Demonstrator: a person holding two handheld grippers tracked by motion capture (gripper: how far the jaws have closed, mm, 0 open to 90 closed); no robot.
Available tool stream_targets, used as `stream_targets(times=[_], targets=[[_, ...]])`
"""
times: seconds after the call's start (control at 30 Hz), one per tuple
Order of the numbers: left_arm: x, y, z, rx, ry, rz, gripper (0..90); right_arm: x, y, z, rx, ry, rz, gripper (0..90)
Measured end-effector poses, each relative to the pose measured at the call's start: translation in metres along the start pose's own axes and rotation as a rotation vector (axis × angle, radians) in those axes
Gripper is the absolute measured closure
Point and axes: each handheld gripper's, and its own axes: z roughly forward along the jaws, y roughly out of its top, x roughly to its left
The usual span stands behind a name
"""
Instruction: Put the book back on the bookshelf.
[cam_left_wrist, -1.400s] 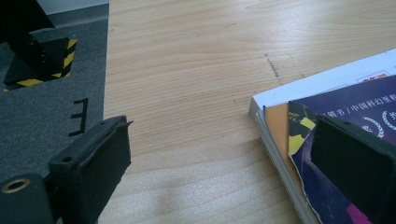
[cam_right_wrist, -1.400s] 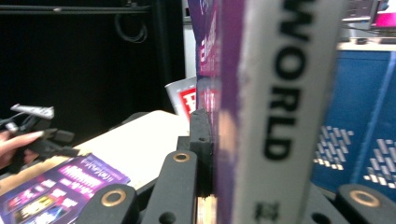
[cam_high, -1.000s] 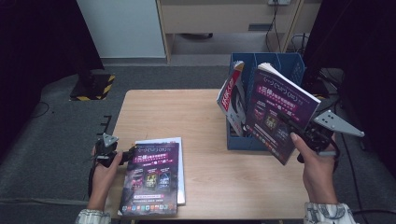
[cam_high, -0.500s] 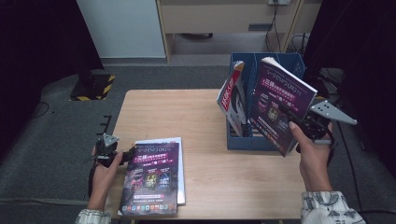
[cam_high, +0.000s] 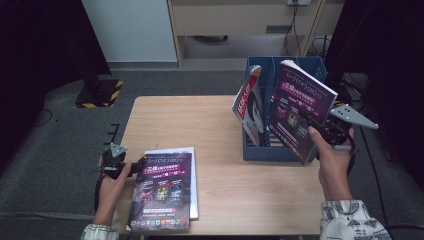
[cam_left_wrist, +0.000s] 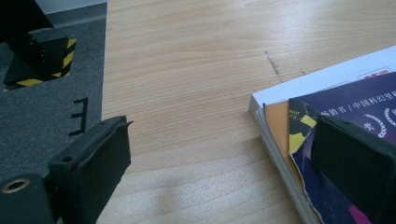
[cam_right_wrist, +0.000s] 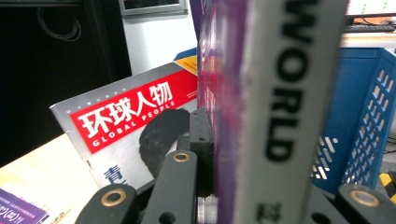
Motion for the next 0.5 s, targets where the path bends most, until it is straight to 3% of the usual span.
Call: stream_targets(times=[0.5], targets=[[0.000, -0.001, 0.001, 0.004, 0.003, 0.004, 4.6, -0.013, 0.012, 0.027, 0.012, -0.102, 0.004, 82.6]])
